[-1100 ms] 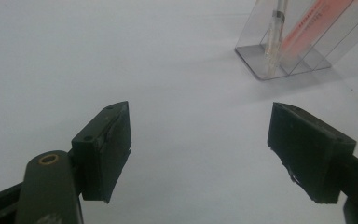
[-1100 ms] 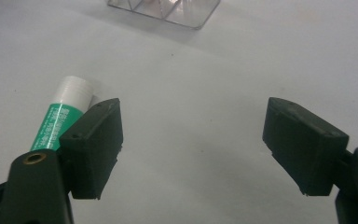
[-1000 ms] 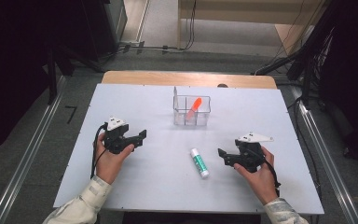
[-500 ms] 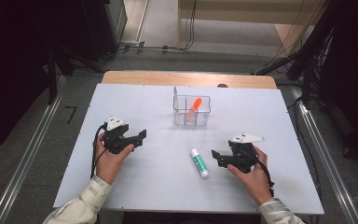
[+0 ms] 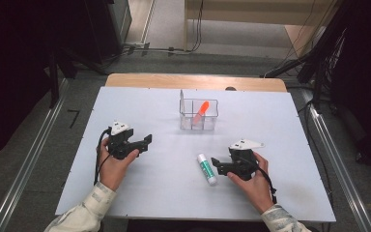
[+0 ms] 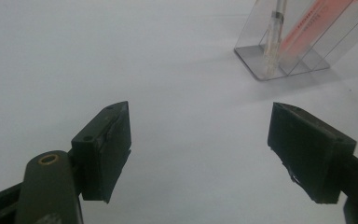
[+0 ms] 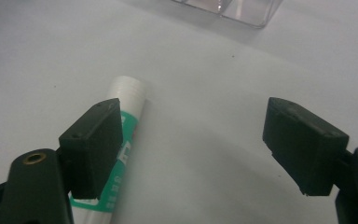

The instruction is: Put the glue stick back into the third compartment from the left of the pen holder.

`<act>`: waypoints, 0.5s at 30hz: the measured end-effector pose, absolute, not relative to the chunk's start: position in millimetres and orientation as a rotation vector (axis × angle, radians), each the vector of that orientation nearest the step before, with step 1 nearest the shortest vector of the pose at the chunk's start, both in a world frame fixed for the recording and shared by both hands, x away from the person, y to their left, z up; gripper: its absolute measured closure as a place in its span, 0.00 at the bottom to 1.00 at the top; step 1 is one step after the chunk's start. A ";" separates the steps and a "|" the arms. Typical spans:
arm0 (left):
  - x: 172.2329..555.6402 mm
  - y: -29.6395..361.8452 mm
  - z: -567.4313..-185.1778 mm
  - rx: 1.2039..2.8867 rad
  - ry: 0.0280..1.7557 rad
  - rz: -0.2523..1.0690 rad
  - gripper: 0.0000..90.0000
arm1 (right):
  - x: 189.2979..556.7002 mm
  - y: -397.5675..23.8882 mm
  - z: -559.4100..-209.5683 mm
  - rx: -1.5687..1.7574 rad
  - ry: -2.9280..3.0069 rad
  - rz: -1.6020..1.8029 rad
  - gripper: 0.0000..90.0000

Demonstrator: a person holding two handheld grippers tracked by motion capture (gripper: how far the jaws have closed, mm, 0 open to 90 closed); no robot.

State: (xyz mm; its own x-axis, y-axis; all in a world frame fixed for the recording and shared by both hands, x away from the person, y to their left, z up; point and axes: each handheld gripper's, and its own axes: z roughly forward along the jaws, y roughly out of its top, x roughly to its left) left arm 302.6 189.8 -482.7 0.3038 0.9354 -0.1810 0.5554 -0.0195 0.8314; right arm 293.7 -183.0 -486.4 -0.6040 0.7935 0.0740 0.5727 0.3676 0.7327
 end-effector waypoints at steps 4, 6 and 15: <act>302.6 189.9 -482.7 1.690 1.366 0.543 0.25 | 292.8 -176.2 -487.9 1.202 2.349 1.080 0.21; 302.6 189.8 -482.7 1.690 1.364 0.542 0.25 | 292.3 -173.3 -488.8 1.198 2.351 1.081 0.21; 302.8 190.0 -483.0 1.691 1.365 0.540 0.25 | 290.9 -161.4 -492.1 1.190 2.372 1.081 0.21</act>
State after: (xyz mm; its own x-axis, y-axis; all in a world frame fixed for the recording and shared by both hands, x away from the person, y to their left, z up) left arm 302.8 190.0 -483.0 0.3037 0.9349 -0.1834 0.5562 -0.0176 0.8309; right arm 290.9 -161.4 -492.1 -0.6238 0.7773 0.0820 0.5720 0.3824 0.7257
